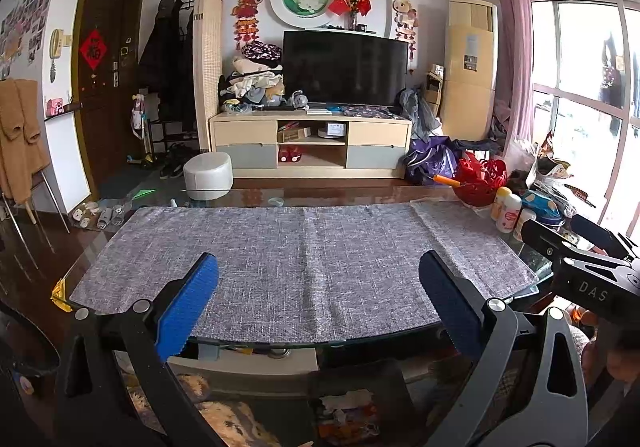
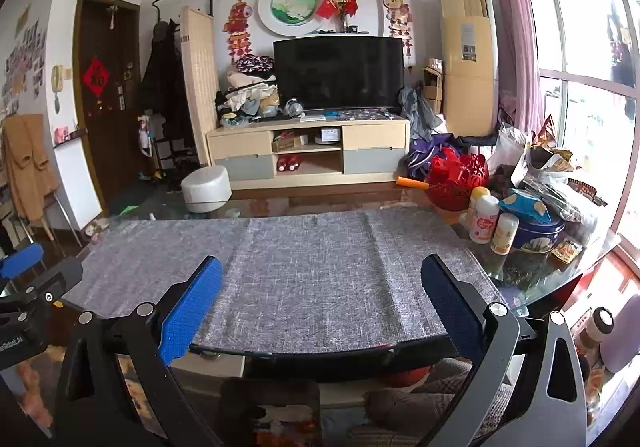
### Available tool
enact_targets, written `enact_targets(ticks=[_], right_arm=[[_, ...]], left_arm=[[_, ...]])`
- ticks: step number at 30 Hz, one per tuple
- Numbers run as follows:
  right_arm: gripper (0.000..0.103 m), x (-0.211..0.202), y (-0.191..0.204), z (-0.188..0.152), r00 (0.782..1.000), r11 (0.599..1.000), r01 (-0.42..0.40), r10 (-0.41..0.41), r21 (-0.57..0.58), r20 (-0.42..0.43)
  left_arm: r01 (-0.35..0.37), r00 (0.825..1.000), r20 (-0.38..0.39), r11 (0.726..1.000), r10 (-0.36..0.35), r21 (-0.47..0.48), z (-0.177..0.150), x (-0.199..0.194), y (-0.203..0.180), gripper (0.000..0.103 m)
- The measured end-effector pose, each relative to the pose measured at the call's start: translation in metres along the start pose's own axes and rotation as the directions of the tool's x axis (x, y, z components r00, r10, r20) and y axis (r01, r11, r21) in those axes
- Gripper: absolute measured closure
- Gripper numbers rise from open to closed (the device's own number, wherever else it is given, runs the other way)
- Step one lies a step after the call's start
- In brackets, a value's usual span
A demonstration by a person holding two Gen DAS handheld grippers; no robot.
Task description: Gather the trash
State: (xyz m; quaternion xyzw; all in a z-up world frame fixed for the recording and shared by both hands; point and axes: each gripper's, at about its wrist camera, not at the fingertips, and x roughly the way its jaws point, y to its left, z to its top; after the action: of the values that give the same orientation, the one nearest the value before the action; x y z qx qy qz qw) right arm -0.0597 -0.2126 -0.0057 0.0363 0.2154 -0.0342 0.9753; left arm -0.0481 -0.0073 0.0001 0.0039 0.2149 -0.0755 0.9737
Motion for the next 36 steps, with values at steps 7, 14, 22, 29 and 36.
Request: enact_targets(ticks=[7,14,22,29,36], right_arm=[[0.003,-0.002,0.010,-0.002,1.000,1.000,-0.004,0.004,0.004,-0.008],[0.003,-0.005,0.014,-0.003,1.000,1.000,0.001,-0.001,0.008,-0.004],[0.003,-0.006,0.014,-0.004,1.000,1.000,0.001,-0.001,0.012,-0.006],[0.003,-0.006,0.014,-0.006,1.000,1.000,-0.002,0.002,0.013,-0.009],[0.003,-0.006,0.015,-0.007,1.000,1.000,-0.001,0.001,0.015,-0.008]], left_arm=[[0.002,1.000,0.001,1.000,-0.002,0.000,0.000,0.000,0.000,0.008],[0.000,1.000,0.000,1.000,0.000,0.000,0.000,0.000,0.000,0.008],[0.003,1.000,0.001,1.000,-0.003,-0.003,0.001,-0.001,0.000,0.008],[0.009,1.000,-0.006,1.000,-0.009,-0.002,0.001,-0.001,-0.002,0.008],[0.014,1.000,-0.006,1.000,-0.014,-0.008,0.003,-0.002,-0.005,0.008]])
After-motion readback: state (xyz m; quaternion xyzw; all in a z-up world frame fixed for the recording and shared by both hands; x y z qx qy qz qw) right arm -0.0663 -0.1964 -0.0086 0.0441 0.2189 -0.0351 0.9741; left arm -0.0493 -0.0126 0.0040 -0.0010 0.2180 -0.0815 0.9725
